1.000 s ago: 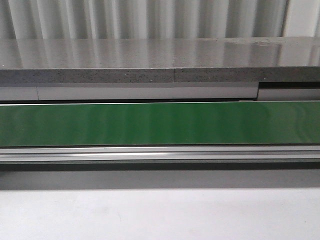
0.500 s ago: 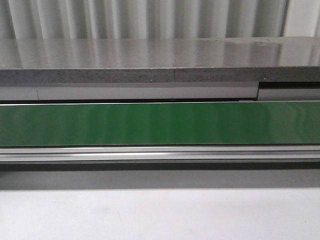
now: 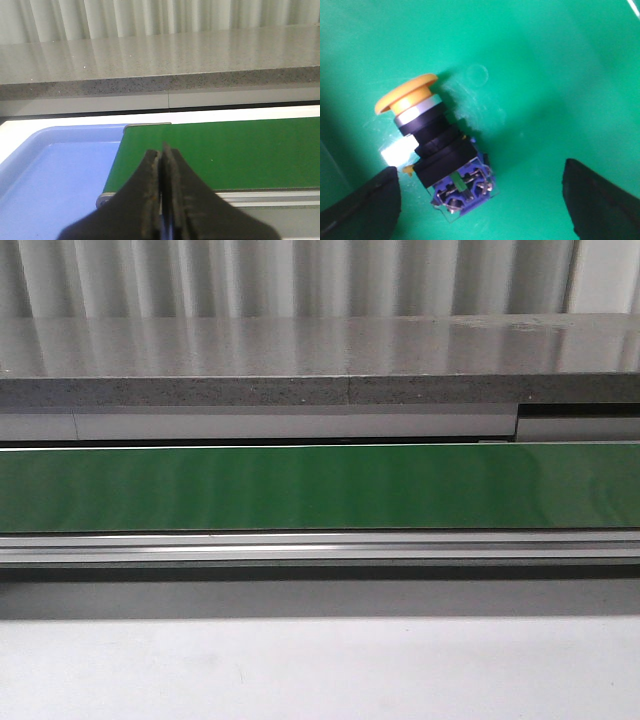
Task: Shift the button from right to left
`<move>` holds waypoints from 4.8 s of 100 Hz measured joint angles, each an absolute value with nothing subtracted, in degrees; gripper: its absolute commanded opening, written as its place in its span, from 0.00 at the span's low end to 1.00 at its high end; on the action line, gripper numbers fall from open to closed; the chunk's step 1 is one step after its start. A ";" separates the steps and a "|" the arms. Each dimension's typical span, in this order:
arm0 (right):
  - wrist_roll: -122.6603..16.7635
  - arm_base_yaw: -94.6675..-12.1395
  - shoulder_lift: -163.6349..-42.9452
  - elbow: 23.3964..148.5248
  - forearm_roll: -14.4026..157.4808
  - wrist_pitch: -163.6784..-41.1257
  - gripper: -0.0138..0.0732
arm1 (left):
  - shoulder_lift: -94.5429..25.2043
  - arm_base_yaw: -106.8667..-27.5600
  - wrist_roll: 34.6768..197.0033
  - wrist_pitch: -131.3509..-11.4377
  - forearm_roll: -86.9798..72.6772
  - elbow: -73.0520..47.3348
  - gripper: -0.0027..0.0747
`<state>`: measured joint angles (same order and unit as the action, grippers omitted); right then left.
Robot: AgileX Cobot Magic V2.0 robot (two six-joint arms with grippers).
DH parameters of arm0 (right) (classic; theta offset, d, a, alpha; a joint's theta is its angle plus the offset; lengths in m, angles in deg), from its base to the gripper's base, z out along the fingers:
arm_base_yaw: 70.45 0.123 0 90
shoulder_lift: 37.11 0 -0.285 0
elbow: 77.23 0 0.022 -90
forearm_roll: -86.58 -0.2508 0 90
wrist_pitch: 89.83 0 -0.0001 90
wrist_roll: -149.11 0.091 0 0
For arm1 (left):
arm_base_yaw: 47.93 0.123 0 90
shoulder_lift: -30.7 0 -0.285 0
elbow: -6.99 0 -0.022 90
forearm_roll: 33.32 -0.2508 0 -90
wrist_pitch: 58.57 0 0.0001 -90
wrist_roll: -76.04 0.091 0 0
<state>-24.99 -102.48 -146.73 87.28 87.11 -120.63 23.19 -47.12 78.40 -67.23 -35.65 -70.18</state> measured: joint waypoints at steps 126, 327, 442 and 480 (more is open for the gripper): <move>-24.91 -102.18 -144.25 90.63 85.59 -124.93 0.29 | 23.19 -47.12 78.40 -67.23 -35.65 -70.18 0.01; -41.99 -69.31 -118.05 83.33 84.25 -134.78 0.21 | 23.19 -47.12 78.40 -67.23 -35.65 -70.18 0.01; -42.42 -69.31 -67.40 58.38 84.12 -143.59 0.08 | 23.19 -47.12 78.40 -67.23 -35.65 -70.18 0.01; -42.42 -69.31 -67.40 58.38 84.12 -143.72 0.08 | 23.19 -47.12 78.40 -67.23 -35.65 -70.18 0.01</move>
